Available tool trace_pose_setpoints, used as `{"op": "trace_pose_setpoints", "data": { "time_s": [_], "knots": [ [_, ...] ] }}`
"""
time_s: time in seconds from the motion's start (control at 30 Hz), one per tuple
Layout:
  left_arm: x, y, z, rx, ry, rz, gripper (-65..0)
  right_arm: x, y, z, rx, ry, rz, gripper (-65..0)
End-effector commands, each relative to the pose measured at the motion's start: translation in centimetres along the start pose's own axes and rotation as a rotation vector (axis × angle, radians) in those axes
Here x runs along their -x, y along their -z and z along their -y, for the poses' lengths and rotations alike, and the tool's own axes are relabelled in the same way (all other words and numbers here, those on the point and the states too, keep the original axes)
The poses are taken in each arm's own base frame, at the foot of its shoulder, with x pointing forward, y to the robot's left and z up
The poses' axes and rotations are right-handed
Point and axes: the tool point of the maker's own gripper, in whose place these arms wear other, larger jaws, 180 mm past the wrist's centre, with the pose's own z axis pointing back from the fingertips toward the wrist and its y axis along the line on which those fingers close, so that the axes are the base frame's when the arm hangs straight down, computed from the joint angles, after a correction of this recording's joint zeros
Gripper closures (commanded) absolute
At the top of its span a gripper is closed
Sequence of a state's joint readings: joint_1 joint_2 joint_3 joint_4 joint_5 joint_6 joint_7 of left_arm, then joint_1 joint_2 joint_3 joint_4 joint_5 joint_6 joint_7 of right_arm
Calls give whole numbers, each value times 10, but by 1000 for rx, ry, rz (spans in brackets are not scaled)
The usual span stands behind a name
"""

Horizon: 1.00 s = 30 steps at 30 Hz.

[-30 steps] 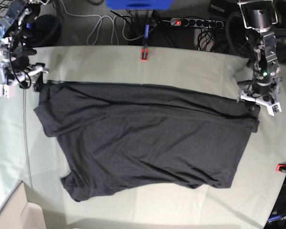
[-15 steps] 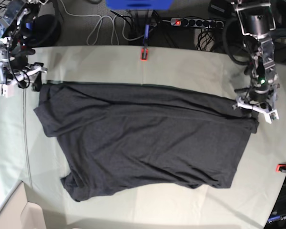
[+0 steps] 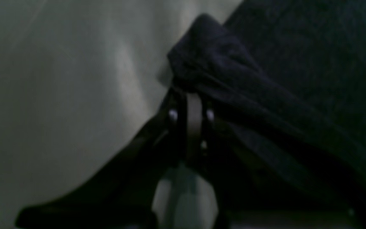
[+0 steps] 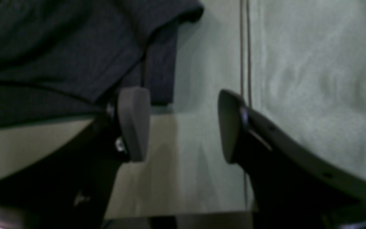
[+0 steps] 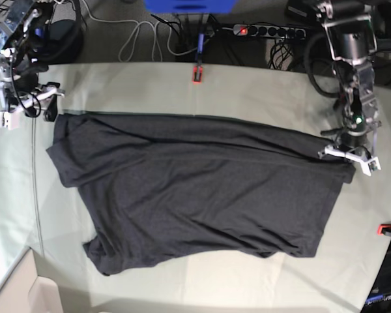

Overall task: Layout the t-shirt on the table in an organized manner, then fold the t-shirt properly
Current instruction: 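Lower the folded edge with both grippers and regrasp the fold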

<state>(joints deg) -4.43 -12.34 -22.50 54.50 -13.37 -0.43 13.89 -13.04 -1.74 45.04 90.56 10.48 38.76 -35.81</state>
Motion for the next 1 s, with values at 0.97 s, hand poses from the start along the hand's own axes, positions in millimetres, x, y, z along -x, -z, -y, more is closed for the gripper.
{"op": "trace_pose_setpoints", "data": {
  "time_s": [0.97],
  "knots": [
    [-21, -7, -16, -16, 25, 45, 0, 1, 46, -17, -136, -47, -79, -346]
  ]
}}
